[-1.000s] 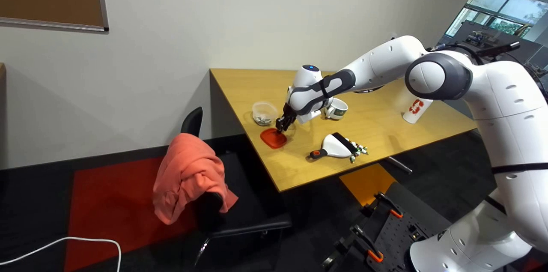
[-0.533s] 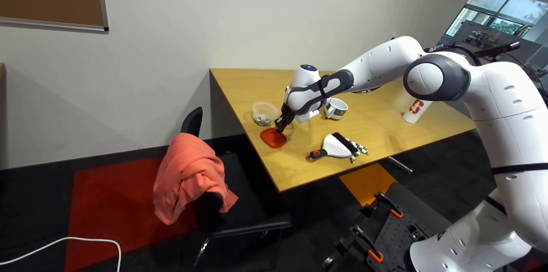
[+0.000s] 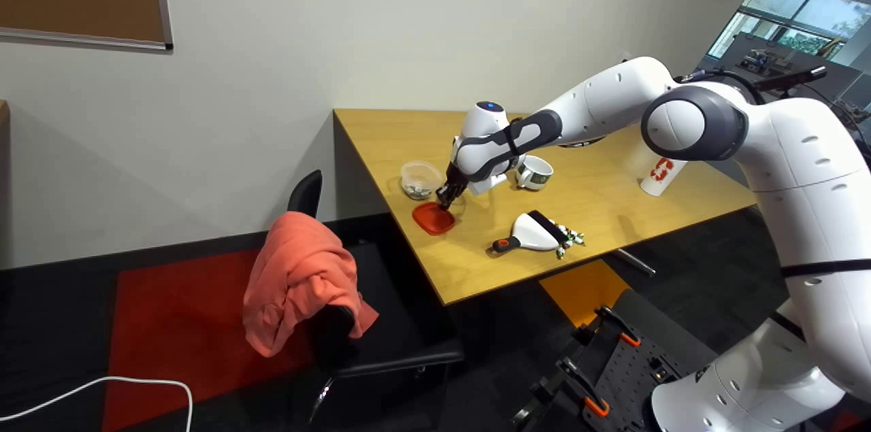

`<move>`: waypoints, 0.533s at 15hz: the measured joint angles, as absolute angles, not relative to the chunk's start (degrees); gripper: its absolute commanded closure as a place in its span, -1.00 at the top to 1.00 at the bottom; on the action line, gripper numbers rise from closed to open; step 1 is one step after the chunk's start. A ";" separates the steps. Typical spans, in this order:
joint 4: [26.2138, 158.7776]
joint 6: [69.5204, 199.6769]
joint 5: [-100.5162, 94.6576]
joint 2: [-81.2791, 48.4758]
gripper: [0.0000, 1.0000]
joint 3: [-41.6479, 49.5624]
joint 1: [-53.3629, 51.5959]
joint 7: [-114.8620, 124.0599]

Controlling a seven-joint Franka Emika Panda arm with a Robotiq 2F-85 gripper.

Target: Put two candies in the bowl and close it

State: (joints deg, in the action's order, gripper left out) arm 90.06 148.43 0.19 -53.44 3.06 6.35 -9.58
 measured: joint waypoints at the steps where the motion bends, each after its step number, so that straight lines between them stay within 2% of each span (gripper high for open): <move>1: 90.09 148.43 0.19 -53.19 -0.96 3.04 6.24 -9.58; 8: 94.82 148.38 0.19 -45.96 -0.96 2.38 5.03 -9.58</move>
